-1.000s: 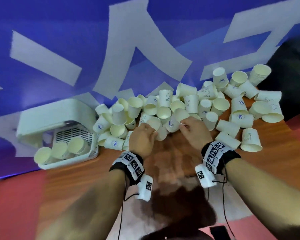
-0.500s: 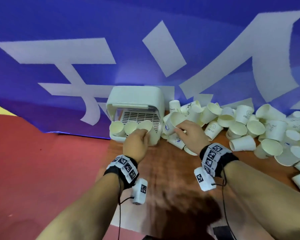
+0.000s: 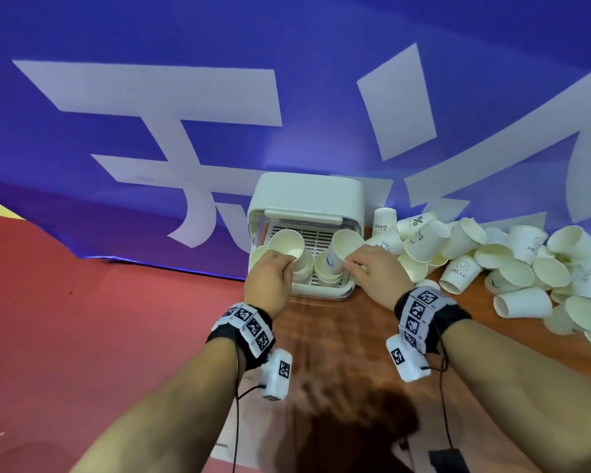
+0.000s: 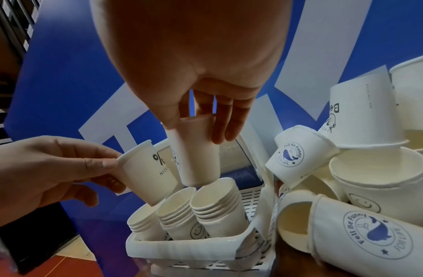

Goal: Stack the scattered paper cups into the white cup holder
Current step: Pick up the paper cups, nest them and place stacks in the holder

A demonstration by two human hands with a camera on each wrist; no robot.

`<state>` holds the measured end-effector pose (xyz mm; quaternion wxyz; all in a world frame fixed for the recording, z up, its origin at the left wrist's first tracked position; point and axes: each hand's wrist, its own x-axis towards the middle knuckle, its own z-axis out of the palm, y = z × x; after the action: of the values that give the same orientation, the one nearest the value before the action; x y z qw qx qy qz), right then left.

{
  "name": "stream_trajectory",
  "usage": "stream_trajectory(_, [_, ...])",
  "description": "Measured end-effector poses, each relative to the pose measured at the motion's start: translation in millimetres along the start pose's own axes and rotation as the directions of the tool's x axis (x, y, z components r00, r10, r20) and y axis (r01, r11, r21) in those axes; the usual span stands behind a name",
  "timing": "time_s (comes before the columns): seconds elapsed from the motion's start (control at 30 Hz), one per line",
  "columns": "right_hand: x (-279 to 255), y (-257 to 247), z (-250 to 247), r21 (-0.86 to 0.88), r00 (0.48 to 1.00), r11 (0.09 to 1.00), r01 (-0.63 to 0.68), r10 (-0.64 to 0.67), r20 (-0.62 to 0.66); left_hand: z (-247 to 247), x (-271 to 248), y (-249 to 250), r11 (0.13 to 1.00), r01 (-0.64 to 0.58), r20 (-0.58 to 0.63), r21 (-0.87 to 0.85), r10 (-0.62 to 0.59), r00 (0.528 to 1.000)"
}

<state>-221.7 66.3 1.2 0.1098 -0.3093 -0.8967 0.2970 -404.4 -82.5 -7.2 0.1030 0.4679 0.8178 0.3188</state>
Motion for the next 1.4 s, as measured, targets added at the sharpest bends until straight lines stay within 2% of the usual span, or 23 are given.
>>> stream_trajectory(0.2, [11,-2,18,-0.070,1.000,0.997,-0.019,0.018,-0.021,11,19,-26,1.000,-0.026,0.088,0.017,0.025,0.996])
stream_trajectory(0.5, [29,8,42,-0.223,0.984,0.972,-0.069,0.103,0.146,36,32,-47,0.998,-0.004,0.231,0.058,-0.009,0.973])
stream_trajectory(0.7, [33,14,57,-0.320,0.956,0.942,-0.099,0.179,0.231,40,34,-54,0.988,-0.048,0.328,0.147,-0.003,0.945])
stream_trajectory(1.0, [35,16,63,-0.325,0.927,0.940,-0.105,0.211,0.309,43,36,-52,0.973,-0.022,0.406,0.228,-0.074,0.911])
stream_trajectory(1.13, [32,19,62,-0.248,0.939,0.960,-0.133,0.202,0.279,45,32,-46,0.981,0.045,0.371,0.187,-0.113,0.922])
stream_trajectory(1.27, [22,22,49,-0.091,0.975,0.986,-0.139,0.153,0.162,41,31,-31,0.987,0.027,0.306,0.156,-0.074,0.949])
stream_trajectory(1.4, [6,31,24,-0.048,0.986,0.990,-0.136,0.140,0.095,44,36,2,0.991,-0.055,0.230,0.125,0.025,0.973])
